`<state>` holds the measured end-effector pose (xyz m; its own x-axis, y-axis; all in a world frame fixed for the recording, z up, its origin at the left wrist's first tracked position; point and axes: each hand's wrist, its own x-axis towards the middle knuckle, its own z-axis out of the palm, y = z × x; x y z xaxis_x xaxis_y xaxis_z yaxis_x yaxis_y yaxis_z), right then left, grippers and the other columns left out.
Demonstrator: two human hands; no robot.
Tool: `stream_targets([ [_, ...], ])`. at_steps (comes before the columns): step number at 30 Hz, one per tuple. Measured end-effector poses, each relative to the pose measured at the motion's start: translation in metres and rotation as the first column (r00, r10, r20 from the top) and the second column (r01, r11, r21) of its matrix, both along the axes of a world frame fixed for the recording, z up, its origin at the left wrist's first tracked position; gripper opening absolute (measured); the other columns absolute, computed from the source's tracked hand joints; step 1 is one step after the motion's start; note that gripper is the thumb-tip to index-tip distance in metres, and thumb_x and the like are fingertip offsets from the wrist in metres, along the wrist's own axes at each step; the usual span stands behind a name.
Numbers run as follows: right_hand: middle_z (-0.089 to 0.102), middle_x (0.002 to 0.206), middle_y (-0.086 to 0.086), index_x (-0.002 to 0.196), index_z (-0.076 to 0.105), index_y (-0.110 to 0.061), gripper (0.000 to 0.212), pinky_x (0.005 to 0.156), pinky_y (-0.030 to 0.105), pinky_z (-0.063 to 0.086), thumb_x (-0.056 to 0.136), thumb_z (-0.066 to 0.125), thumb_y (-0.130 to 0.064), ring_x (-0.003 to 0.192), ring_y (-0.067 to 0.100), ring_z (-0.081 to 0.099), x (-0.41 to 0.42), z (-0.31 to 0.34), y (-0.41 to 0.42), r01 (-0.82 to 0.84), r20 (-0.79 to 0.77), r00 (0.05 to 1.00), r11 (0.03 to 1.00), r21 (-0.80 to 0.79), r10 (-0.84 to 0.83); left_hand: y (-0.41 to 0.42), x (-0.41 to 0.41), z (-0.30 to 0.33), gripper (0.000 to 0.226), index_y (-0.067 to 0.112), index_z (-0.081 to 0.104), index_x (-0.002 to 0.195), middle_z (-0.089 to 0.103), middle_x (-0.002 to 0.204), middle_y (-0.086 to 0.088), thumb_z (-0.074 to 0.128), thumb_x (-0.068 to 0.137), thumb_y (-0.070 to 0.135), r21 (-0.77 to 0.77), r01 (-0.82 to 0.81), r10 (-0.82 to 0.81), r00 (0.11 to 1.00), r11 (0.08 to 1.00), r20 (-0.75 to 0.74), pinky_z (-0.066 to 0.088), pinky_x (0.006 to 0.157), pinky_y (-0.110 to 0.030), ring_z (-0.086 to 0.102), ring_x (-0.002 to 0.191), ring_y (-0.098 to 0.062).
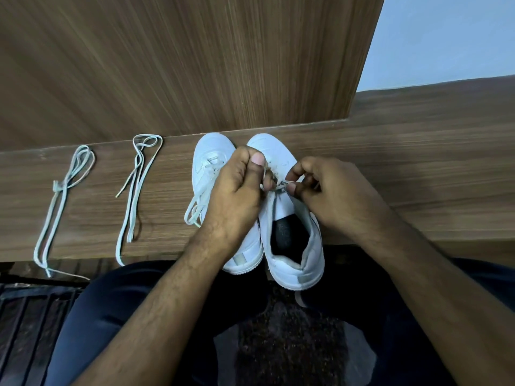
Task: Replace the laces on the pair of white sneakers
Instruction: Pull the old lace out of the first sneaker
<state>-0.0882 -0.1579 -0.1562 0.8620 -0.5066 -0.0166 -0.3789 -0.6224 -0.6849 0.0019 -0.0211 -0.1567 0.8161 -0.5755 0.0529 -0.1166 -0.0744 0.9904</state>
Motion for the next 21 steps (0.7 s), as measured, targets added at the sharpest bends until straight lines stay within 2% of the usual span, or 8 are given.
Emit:
stream_targets([
  [4, 0.068, 0.082, -0.011, 0.093, 0.070, -0.029, 0.008, 0.078, 0.033, 0.055, 0.090, 0.068, -0.036, 0.081, 0.013, 0.066, -0.002, 0.000, -0.008, 0.083, -0.032, 0.996, 0.995, -0.059, -0.085, 0.006, 0.009, 0.016, 0.031, 0.018, 0.046, 0.079, 0.042, 0.058, 0.004, 0.041, 0.109, 0.022, -0.306, -0.256, 0.164, 0.941, 0.917, -0.296, 0.043, 0.055, -0.023, 0.040, 0.053, -0.011],
  [6, 0.069, 0.083, -0.011, 0.093, 0.070, -0.029, 0.006, 0.076, 0.029, 0.052, 0.091, 0.067, -0.034, 0.082, 0.011, 0.066, -0.002, 0.002, -0.011, 0.070, -0.036, 0.997, 0.995, -0.064, -0.072, 0.014, 0.018, 0.020, 0.028, 0.019, 0.045, 0.081, 0.035, 0.056, 0.006, 0.042, 0.109, 0.023, -0.326, -0.309, 0.200, 0.924, 0.894, -0.326, 0.039, 0.046, -0.024, 0.031, 0.047, -0.009],
  [8, 0.069, 0.085, -0.010, 0.101, 0.069, -0.030, 0.009, 0.078, 0.029, 0.051, 0.094, 0.064, -0.032, 0.084, 0.011, 0.066, -0.003, 0.004, -0.008, 0.024, -0.031, 0.999, 0.998, -0.060, -0.026, 0.021, 0.025, 0.017, 0.028, 0.021, 0.047, 0.078, 0.036, 0.056, 0.007, 0.048, 0.106, 0.026, -0.194, -0.300, 0.285, 0.953, 0.934, -0.104, 0.032, 0.046, -0.025, 0.030, 0.047, -0.009],
  [9, 0.068, 0.086, -0.009, 0.108, 0.068, -0.033, 0.014, 0.081, 0.030, 0.051, 0.095, 0.063, -0.032, 0.085, 0.012, 0.066, -0.003, 0.004, -0.006, 0.003, -0.031, 1.000, 0.999, -0.055, -0.005, 0.024, 0.025, 0.014, 0.029, 0.021, 0.050, 0.077, 0.041, 0.057, 0.009, 0.052, 0.103, 0.030, -0.050, -0.292, 0.296, 0.942, 0.955, 0.160, 0.034, 0.048, -0.027, 0.036, 0.048, -0.010],
  [11, 0.069, 0.092, -0.007, 0.119, 0.064, -0.037, 0.023, 0.082, 0.031, 0.052, 0.097, 0.059, -0.030, 0.086, 0.015, 0.066, -0.002, 0.003, -0.002, -0.019, -0.034, 0.999, 0.999, -0.048, 0.018, 0.026, 0.020, 0.006, 0.033, 0.021, 0.058, 0.079, 0.051, 0.065, 0.007, 0.053, 0.098, 0.049, 0.291, -0.319, 0.073, 0.776, 0.902, 0.626, 0.038, 0.053, -0.030, 0.051, 0.058, -0.012],
  [14, 0.070, 0.089, -0.005, 0.120, 0.064, -0.040, 0.026, 0.080, 0.032, 0.053, 0.097, 0.058, -0.028, 0.081, 0.015, 0.066, 0.000, 0.000, -0.002, -0.028, -0.021, 0.999, 0.997, -0.066, 0.027, 0.018, 0.001, 0.008, 0.052, 0.031, 0.064, 0.086, 0.053, 0.089, 0.011, 0.042, 0.086, 0.078, 0.620, -0.325, -0.319, 0.638, 0.714, 0.701, 0.039, 0.060, -0.030, 0.056, 0.086, -0.009],
  [17, 0.067, 0.084, -0.006, 0.120, 0.063, -0.038, 0.026, 0.078, 0.031, 0.052, 0.097, 0.057, -0.028, 0.080, 0.017, 0.066, 0.001, -0.002, -0.002, -0.050, -0.015, 0.999, 0.996, -0.077, 0.049, 0.016, -0.002, 0.006, 0.045, 0.030, 0.059, 0.078, 0.051, 0.089, 0.012, 0.047, 0.087, 0.073, 0.670, -0.231, -0.365, 0.692, 0.706, 0.623, 0.038, 0.061, -0.029, 0.054, 0.088, -0.006],
  [21, 0.055, 0.074, -0.015, 0.125, 0.060, -0.039, 0.031, 0.072, 0.028, 0.045, 0.099, 0.056, -0.022, 0.068, 0.009, 0.057, 0.001, 0.000, -0.001, -0.107, -0.014, 0.994, 0.990, -0.086, 0.106, 0.014, 0.003, 0.005, 0.040, 0.012, 0.055, 0.067, 0.049, 0.069, 0.009, 0.060, 0.100, 0.035, 0.258, -0.130, 0.000, 0.892, 0.957, 0.452, 0.035, 0.059, -0.022, 0.047, 0.062, -0.002],
])
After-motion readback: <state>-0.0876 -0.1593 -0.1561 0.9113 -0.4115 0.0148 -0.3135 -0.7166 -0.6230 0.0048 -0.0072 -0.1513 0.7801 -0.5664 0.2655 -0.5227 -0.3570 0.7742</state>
